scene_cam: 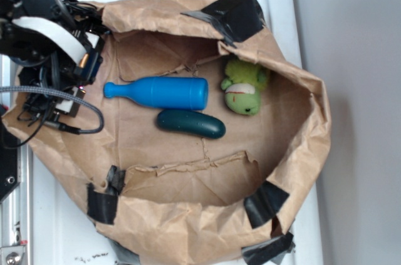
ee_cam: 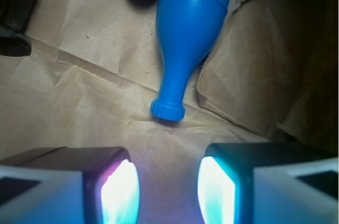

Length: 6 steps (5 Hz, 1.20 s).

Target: Grab the blue bottle.

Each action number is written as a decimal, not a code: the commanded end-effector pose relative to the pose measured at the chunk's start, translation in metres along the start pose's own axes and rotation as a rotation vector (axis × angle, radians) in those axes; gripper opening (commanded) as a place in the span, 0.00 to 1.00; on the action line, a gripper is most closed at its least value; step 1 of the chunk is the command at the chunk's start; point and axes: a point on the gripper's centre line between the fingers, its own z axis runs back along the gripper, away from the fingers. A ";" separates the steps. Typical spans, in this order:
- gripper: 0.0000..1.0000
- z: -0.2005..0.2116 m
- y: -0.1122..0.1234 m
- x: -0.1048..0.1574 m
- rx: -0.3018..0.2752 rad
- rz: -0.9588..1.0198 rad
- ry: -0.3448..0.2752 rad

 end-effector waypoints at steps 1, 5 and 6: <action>1.00 0.004 0.007 -0.016 -0.001 0.046 0.027; 1.00 -0.016 0.017 0.066 0.008 0.145 0.105; 1.00 -0.017 0.014 0.072 0.020 0.152 0.109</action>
